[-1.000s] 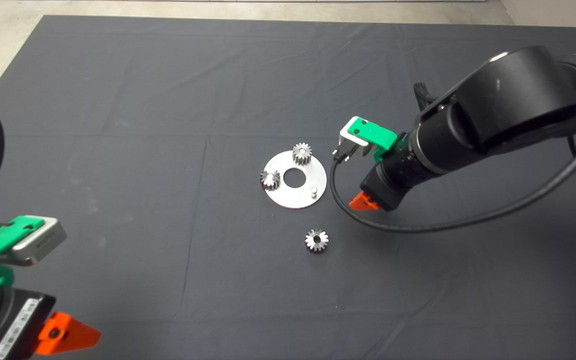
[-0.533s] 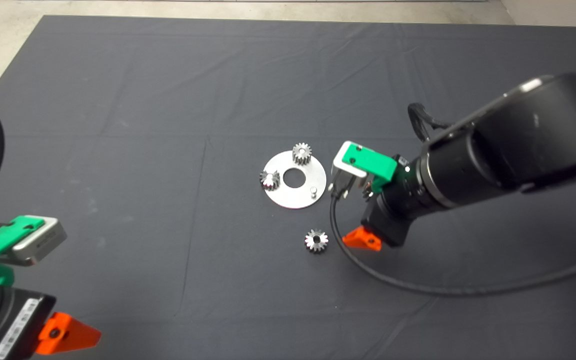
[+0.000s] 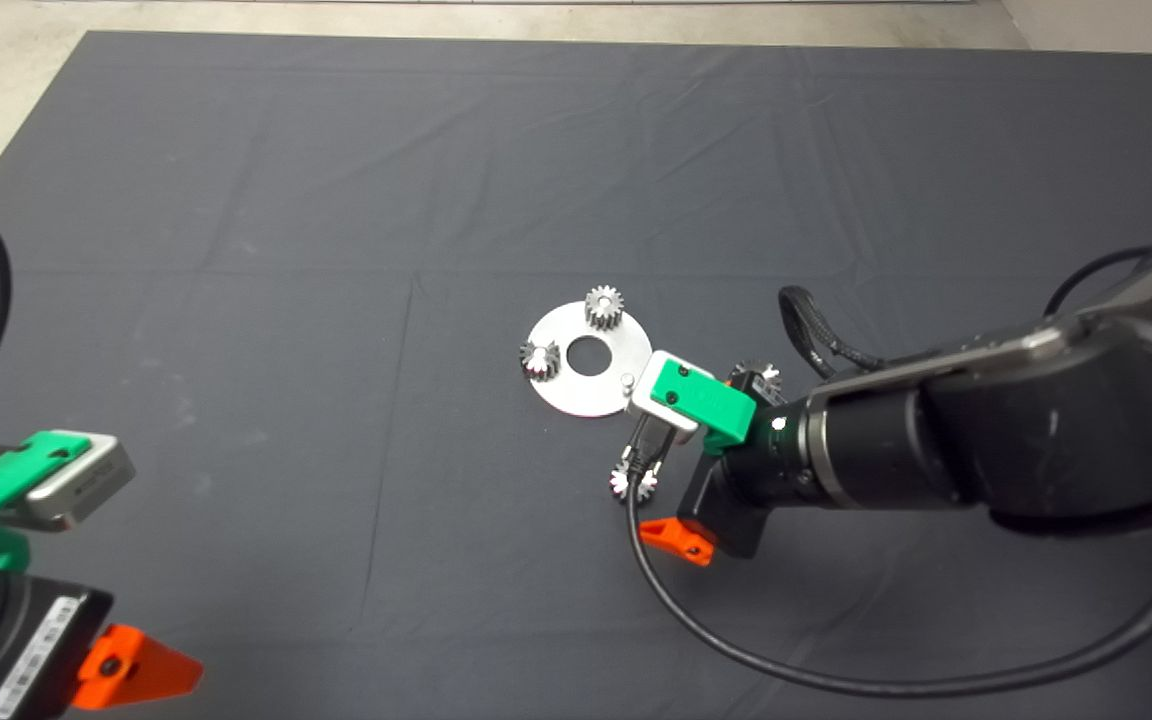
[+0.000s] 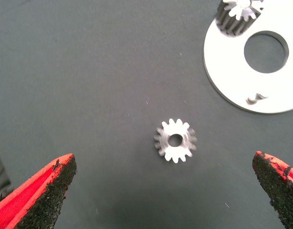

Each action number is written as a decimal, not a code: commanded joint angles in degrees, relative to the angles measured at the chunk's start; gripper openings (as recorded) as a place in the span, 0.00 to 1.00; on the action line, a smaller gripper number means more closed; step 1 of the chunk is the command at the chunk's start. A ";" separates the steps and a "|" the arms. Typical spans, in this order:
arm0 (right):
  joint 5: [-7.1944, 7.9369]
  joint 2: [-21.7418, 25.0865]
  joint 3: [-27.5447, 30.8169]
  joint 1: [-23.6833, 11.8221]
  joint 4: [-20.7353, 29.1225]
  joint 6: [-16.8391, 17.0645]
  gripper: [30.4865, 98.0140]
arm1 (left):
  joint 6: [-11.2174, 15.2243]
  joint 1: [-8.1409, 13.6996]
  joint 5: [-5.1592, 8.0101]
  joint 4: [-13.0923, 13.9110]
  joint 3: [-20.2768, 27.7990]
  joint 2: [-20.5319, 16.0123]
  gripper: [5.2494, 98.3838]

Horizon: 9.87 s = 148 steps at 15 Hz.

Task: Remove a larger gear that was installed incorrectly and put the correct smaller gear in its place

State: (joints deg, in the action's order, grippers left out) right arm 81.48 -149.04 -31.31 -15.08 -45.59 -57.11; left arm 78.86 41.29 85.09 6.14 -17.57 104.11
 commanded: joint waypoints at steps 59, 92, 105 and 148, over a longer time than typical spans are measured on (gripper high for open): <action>0.61 -1.83 -13.85 17.80 -22.08 1.13 0.51 | 0.95 0.29 0.43 0.80 1.24 -0.25 1.00; 0.70 3.00 -6.28 1.74 -11.89 0.42 0.17 | 1.03 0.27 0.43 0.81 1.24 -0.35 1.00; 0.26 -3.24 -16.23 1.61 -4.95 0.42 0.17 | 1.21 0.11 0.43 0.89 1.24 -0.35 1.00; -4.16 -7.01 -27.13 1.89 -2.84 -4.23 0.17 | 1.12 0.02 0.36 0.89 1.24 -0.35 1.00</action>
State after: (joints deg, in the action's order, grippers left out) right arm 77.64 -155.45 -58.34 -12.04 -48.98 -61.36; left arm 79.76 41.14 85.14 6.14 -17.25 103.96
